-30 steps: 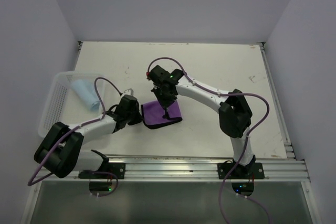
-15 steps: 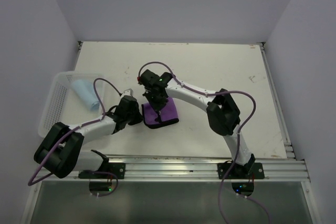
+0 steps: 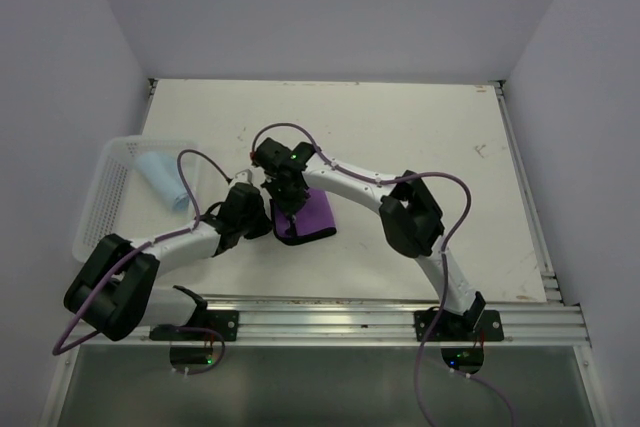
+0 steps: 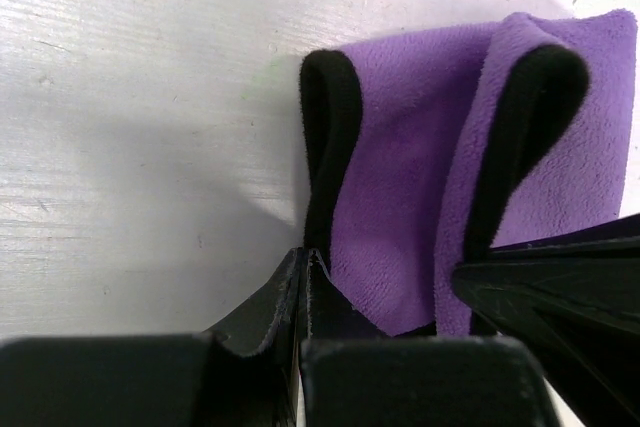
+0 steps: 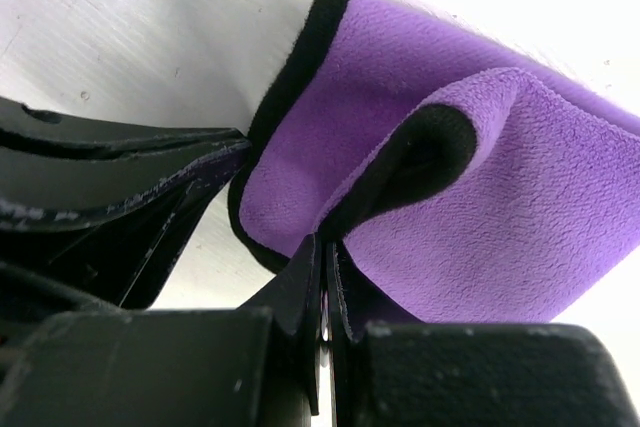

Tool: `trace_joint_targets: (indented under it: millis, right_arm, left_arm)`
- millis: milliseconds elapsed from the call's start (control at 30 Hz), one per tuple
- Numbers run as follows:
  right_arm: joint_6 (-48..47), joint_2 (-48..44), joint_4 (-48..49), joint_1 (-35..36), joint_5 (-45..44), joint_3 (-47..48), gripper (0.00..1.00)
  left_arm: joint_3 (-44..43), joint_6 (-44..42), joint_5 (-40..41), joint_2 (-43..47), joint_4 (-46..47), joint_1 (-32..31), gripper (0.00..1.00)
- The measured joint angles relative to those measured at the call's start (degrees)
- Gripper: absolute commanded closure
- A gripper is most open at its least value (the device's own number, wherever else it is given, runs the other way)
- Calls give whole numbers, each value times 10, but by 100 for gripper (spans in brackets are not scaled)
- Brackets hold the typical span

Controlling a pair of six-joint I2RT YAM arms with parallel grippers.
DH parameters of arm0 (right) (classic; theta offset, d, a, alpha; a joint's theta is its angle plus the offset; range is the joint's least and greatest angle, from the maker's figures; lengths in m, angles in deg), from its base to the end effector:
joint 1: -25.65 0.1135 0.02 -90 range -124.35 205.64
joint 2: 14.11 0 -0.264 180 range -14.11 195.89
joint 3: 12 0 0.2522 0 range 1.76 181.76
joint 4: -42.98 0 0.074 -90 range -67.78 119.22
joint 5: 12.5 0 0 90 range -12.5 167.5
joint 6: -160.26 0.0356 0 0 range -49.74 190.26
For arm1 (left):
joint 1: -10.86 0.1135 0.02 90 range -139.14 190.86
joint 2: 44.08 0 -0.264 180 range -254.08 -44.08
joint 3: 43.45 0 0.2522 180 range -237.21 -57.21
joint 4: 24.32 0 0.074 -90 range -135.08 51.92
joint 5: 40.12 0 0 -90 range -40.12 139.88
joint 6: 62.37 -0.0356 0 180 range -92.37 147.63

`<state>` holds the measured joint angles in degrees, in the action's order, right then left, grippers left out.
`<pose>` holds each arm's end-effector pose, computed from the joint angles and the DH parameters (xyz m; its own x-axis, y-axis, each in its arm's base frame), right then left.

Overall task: Roll the towels
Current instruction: Fold the towel

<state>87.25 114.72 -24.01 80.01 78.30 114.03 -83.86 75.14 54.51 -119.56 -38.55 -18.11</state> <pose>0.2765 0.3866 0.2040 -0.7612 -0.5603 -0.3266 -0.6201 0.7763 0.1135 0.2040 -0.1097 0.1412 -0.7700 -0.4138 -0.4856 -0.1941 0.8770 -0.4395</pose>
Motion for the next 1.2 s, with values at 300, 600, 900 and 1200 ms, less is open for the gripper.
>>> trace_joint_targets:
  millis: [300, 600, 900, 1200]
  right_arm:
    - [8, 18, 1, 0, 2, 5, 85]
    - [21, 30, 2, 0, 4, 30, 67]
    - [30, 30, 3, 0, 2, 35, 62]
    - [46, -20, 19, -9, -3, -15, 62]
  left_arm:
    - [2, 0, 0, 2, 0, 0, 100]
    - [9, 0, -1, 11, 0, 0, 100]
    - [11, 0, -1, 17, -6, 0, 100]
    - [11, 0, 1, 23, -18, 0, 100]
